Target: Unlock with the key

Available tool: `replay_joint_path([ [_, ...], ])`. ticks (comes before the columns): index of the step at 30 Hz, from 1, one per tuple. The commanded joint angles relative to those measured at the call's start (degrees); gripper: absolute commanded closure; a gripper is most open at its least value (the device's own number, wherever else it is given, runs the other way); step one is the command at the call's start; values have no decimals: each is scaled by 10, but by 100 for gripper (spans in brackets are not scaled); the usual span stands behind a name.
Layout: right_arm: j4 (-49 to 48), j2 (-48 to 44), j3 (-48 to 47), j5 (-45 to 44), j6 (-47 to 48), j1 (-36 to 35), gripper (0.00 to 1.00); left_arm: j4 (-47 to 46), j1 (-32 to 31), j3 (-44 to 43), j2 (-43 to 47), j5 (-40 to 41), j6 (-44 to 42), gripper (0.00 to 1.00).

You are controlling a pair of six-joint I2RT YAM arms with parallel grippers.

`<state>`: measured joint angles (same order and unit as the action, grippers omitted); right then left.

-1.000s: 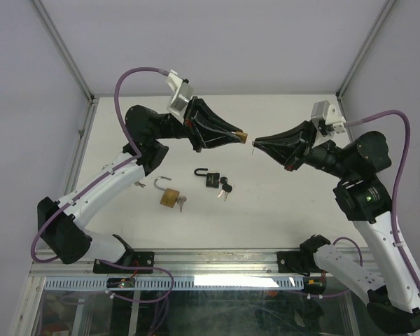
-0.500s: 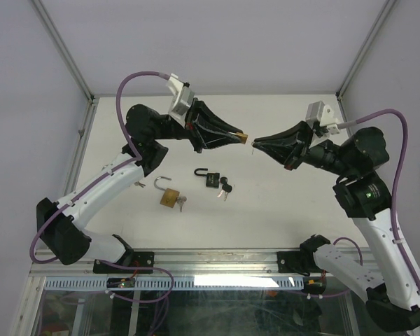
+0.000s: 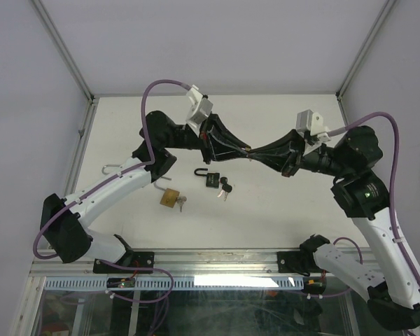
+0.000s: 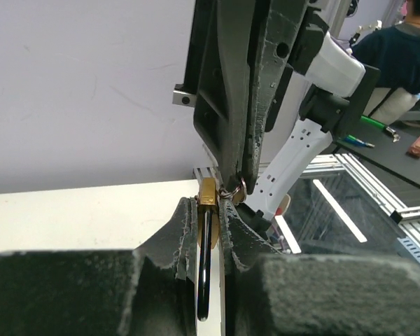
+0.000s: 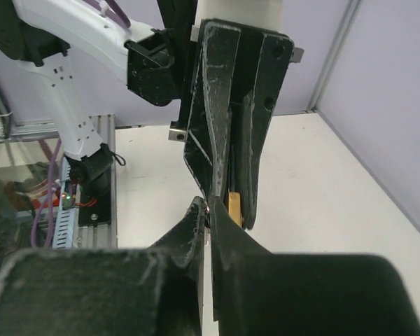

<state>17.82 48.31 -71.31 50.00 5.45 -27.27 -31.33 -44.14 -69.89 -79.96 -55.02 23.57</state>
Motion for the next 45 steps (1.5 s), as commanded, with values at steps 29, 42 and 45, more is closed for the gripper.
replay_joint_path([
  [29, -216, -115, 211, -237, -256, -2, 100, 425, -45, 277, -80, 509, -426, 100],
  [42, -209, -111, 204, -231, -238, -2, 100, 547, -48, 195, -129, 478, -425, 65],
  [45, -206, -113, 203, -229, -236, -1, 100, 555, -47, 187, -137, 472, -421, 57],
])
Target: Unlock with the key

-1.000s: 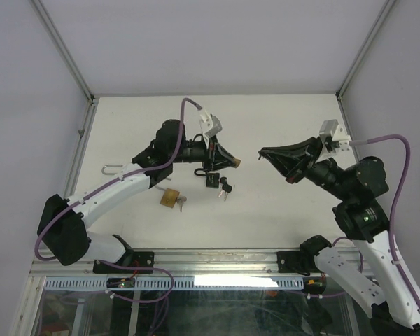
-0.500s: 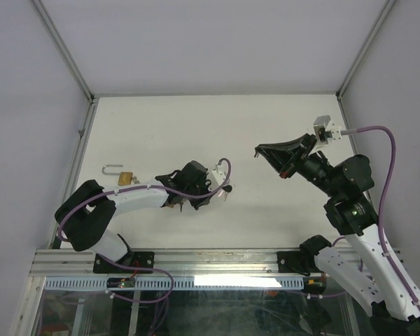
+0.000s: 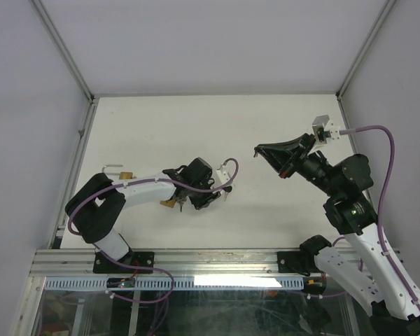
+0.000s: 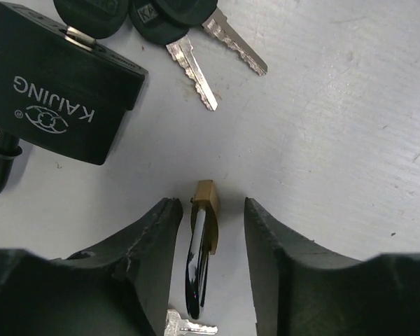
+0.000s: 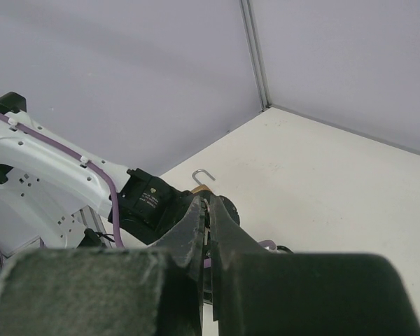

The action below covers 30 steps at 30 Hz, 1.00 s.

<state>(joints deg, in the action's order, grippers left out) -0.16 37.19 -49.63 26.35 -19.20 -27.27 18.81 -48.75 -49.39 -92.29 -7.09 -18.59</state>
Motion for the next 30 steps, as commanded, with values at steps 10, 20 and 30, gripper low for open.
replay_joint_path([
  [10, -21, -18, -15, -21, 5, -2, 100, -46, -1, 5, 173, -99, -54, 1],
  [20, -232, -14, 53, -160, -201, -2, 100, -206, 6, -105, 242, -211, 30, 1],
  [30, -381, 39, 90, -156, -237, -2, 100, -347, 16, -232, 173, -319, 367, 54],
])
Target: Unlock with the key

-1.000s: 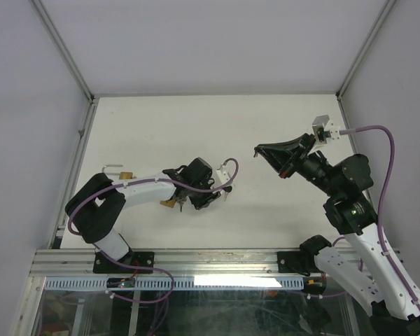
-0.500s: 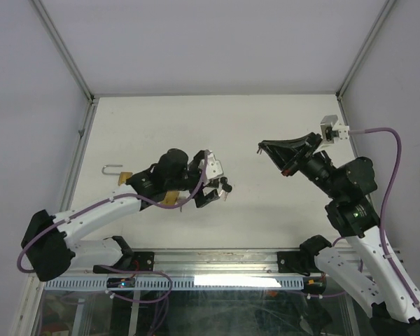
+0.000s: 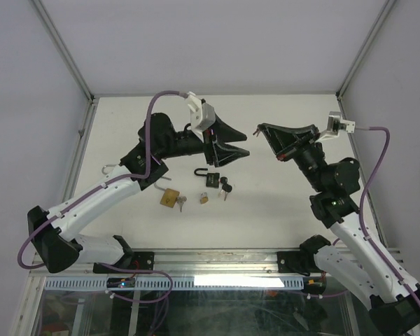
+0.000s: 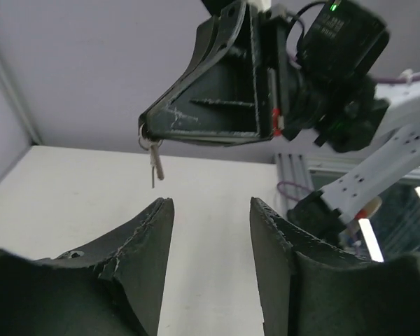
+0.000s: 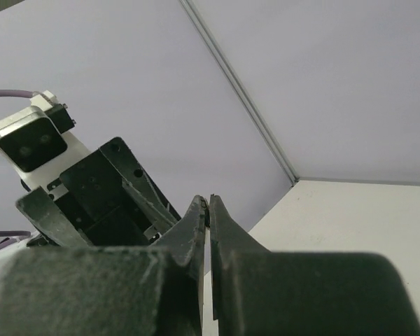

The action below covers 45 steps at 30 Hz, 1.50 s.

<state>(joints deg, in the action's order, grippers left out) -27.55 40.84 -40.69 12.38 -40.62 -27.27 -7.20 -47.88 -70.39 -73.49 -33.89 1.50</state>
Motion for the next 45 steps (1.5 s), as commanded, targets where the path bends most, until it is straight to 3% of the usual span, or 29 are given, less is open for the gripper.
replay_joint_path([
  [1, -105, 5, -2, -15, -22, -2, 100, -82, 8, -23, -20, -52, 183, 55],
  [11, -111, 11, -1, 1, -28, -3, 100, -93, 18, -42, -52, -10, 231, 51],
  [18, -112, 13, -4, 10, -27, -3, 100, -159, 18, -56, -68, -45, 245, 57],
  [23, -113, 13, -1, 12, -27, -3, 100, -179, 18, -56, -66, -42, 254, 67],
  [31, -125, 20, -2, 23, -30, -2, 100, -168, 18, -61, -69, -26, 248, 70],
  [38, -131, 20, -8, 35, -31, -3, 100, -165, 36, -59, -76, -26, 239, 66],
  [45, -128, 22, -6, 38, -31, -4, 100, -201, 31, -66, -76, -61, 246, 72],
])
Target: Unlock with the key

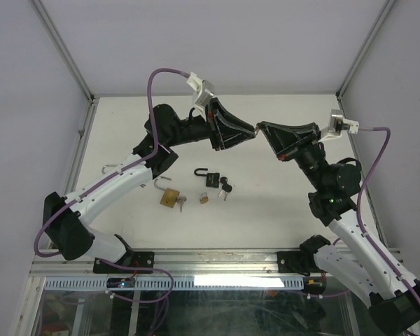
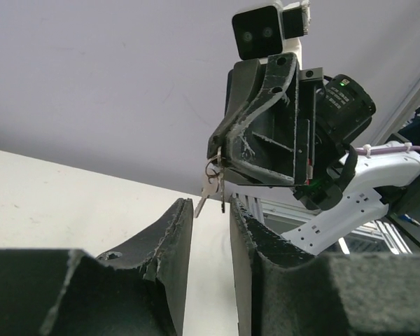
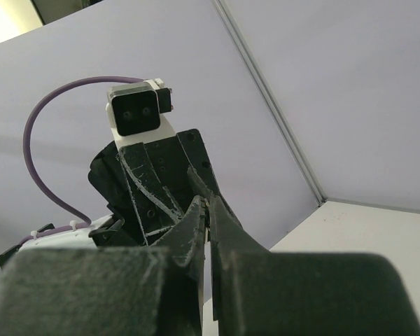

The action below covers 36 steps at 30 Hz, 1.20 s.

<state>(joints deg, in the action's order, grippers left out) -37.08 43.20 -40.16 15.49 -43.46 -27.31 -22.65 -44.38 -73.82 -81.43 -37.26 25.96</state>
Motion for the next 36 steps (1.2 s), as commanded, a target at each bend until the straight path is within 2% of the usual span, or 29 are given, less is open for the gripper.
replay_joint_path([
  [1, -33, -1, -11, 8, -2, -2, 100, -46, -5, -32, 3, -28, 6, 72],
  [7, -32, 1, -14, 10, 1, -3, 100, -42, -13, -27, 7, -33, 12, 74],
  [9, -33, 3, -15, 13, 1, -3, 100, -43, -14, -32, 5, -34, 14, 81],
  [12, -35, 6, -15, 15, 0, -3, 100, -41, -14, -33, 5, -34, 15, 100],
  [17, -22, 1, -16, 21, 6, -2, 100, -21, -14, -37, 12, -11, 10, 100],
  [19, -3, -8, -16, 30, 20, -3, 100, 28, -13, -45, 18, 7, -12, 100],
  [20, 17, -19, -17, 32, 32, -2, 96, 63, -14, -51, 19, 15, -29, 100],
  [21, 42, -28, -19, 34, 47, -2, 76, 106, -14, -58, 21, 20, -51, 100],
  [22, 77, -40, -24, 38, 68, -2, 48, 151, -13, -66, 22, 27, -76, 100],
  [23, 119, -51, -36, 49, 110, -2, 16, 202, -13, -75, 23, 35, -106, 100],
  [24, 182, -60, -54, 56, 146, -2, 1, 254, -13, -83, 23, 41, -138, 100],
  [25, 253, -69, -79, 56, 189, -3, 0, 305, -14, -91, 23, 45, -178, 100],
  [26, 319, -74, -105, 56, 189, -2, 0, 360, -14, -98, 23, 47, -221, 100],
  [27, 383, -78, -130, 58, 266, -2, 0, 426, -14, -104, 23, 50, -272, 100],
  [29, 476, -81, -173, 83, 340, -1, 0, 511, -14, -119, 22, 52, -338, 100],
  [32, 566, -69, -221, 164, 416, -1, 0, 663, -20, -154, 12, 57, -463, 100],
  [36, 635, -18, -253, 277, 482, -2, 2, 782, -30, -218, -24, 62, -553, 100],
])
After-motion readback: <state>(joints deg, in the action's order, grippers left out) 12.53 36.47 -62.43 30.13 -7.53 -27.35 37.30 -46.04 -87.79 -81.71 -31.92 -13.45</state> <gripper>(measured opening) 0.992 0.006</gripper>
